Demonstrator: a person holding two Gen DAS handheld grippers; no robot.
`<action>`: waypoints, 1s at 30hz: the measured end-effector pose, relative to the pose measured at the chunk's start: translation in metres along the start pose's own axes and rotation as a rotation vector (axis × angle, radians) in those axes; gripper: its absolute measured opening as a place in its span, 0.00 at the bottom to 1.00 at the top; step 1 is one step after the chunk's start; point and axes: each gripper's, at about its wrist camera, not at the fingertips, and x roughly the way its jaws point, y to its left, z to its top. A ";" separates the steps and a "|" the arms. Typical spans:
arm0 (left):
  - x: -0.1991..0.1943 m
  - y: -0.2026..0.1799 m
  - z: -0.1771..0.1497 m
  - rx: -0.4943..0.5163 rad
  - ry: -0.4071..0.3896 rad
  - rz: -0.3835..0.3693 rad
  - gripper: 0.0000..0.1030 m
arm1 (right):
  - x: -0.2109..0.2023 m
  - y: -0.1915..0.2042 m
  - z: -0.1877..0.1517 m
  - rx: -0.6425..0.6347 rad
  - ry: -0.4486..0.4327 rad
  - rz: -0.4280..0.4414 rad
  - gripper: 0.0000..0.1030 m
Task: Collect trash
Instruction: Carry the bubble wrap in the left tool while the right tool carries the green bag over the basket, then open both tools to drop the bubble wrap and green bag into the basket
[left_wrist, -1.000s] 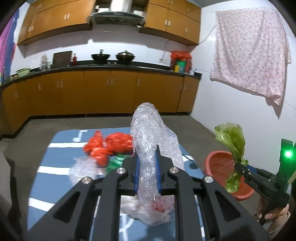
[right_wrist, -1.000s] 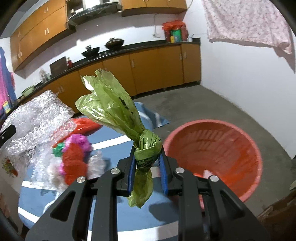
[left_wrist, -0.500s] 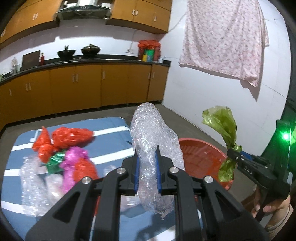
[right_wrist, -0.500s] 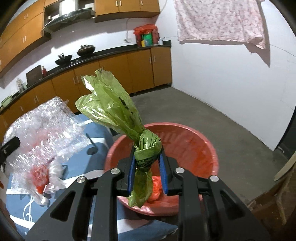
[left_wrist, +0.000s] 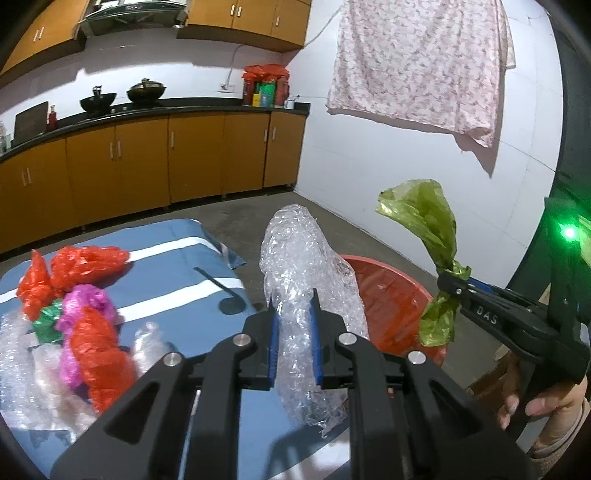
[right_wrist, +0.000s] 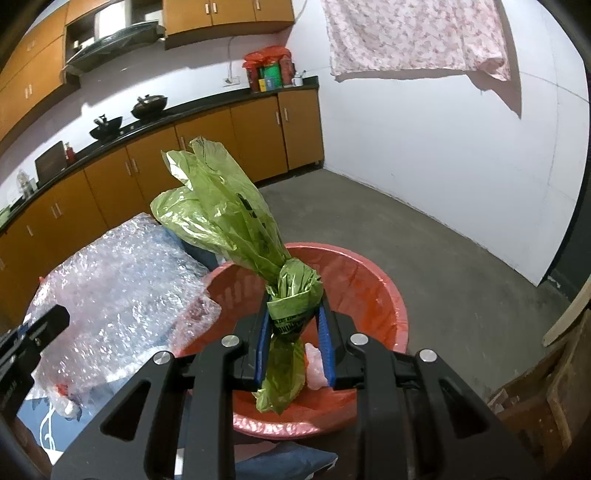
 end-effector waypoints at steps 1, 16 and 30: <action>0.003 -0.003 0.000 0.001 0.002 -0.004 0.15 | 0.002 -0.004 0.002 0.007 0.002 -0.002 0.23; 0.059 -0.027 0.003 0.003 0.028 -0.058 0.15 | 0.031 -0.026 0.009 0.111 0.018 -0.033 0.23; 0.091 -0.036 -0.005 0.019 0.081 -0.056 0.40 | 0.047 -0.039 0.009 0.139 0.048 0.015 0.35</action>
